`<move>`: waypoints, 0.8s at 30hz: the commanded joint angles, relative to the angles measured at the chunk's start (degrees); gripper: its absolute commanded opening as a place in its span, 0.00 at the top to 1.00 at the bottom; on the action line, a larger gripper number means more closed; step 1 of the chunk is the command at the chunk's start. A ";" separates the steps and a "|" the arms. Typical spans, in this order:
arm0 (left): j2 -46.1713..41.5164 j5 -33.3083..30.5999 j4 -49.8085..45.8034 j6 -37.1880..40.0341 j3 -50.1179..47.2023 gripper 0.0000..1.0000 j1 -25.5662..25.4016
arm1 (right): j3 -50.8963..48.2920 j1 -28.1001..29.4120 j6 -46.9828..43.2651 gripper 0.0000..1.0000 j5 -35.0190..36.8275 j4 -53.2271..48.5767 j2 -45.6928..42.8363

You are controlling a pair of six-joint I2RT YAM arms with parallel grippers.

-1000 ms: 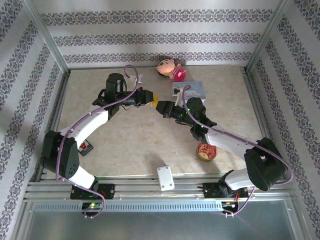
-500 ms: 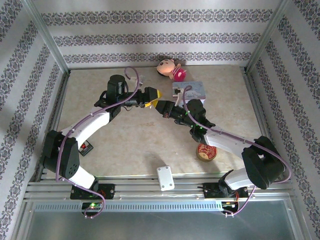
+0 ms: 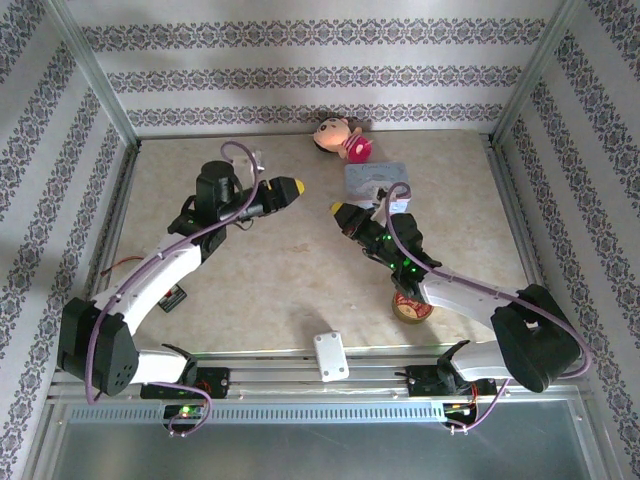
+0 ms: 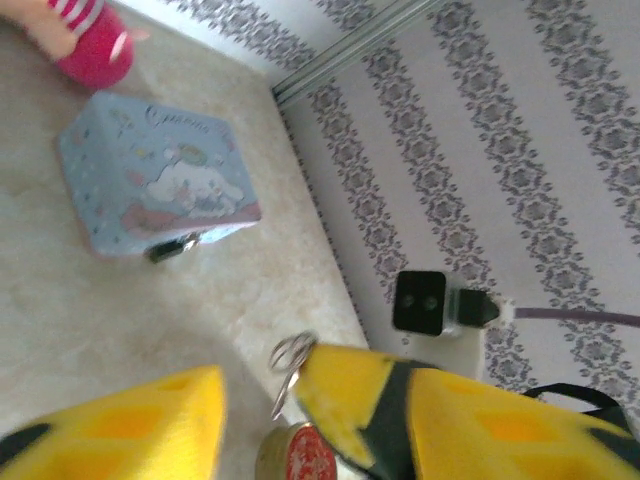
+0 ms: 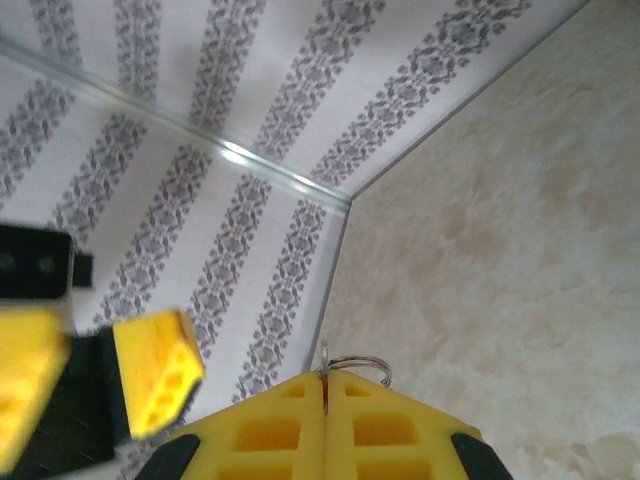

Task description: Unlock the padlock with the key

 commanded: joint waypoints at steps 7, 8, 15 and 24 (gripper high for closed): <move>2.12 -6.12 3.59 2.65 -2.44 0.70 -6.02 | -0.89 -0.67 5.00 1.00 5.98 3.98 -1.31; 2.68 -5.78 4.63 2.52 -2.57 0.69 -6.43 | -0.84 -0.60 5.12 1.00 6.05 4.10 -1.10; 6.76 -3.38 12.88 0.01 -3.62 0.71 -7.44 | -0.90 -0.67 8.43 1.00 6.24 8.51 2.35; 9.66 -2.82 19.19 -2.70 -3.75 0.68 -7.73 | 0.08 -0.69 11.91 1.00 4.60 13.86 7.26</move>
